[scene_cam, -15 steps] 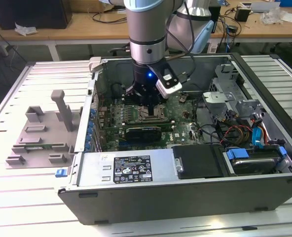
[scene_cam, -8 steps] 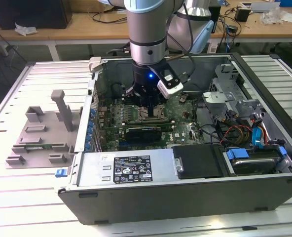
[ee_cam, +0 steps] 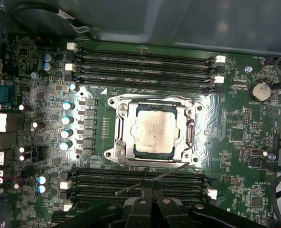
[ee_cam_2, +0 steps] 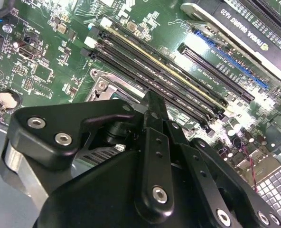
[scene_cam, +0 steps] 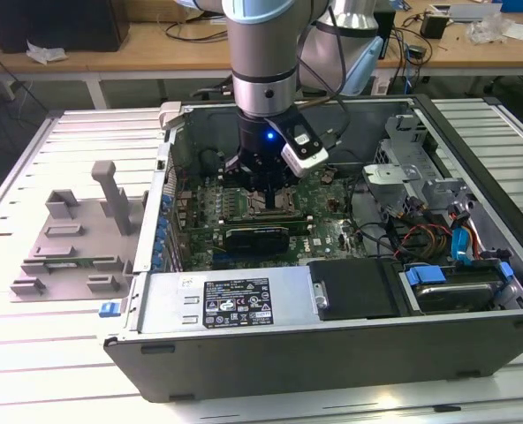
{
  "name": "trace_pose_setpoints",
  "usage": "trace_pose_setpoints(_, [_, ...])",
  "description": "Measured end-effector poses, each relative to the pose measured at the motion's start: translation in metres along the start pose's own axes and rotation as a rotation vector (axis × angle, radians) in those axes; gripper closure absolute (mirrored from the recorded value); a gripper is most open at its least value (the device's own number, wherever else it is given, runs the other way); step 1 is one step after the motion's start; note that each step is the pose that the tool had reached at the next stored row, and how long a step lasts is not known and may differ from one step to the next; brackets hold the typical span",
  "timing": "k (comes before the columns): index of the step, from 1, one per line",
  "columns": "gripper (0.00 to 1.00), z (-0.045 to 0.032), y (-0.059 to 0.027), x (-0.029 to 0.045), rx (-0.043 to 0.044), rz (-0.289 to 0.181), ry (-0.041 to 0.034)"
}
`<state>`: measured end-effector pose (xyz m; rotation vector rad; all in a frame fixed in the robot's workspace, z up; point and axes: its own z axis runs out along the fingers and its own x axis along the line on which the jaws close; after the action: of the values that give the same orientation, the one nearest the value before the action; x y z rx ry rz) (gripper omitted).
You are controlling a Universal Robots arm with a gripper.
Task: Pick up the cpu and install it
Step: 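Install the second cpu locking lever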
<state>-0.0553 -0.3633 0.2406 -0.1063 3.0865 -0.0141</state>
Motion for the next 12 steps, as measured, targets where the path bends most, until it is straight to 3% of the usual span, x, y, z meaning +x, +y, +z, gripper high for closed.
trace_pose_setpoints(4, [0.89, 0.0027, 0.0001, 0.0019, -0.0023, 0.000, 0.0000])
trace_pose_setpoints(12, [0.89, 0.0111, 0.0014, 0.0199, -0.0098, 0.001, -0.0007])
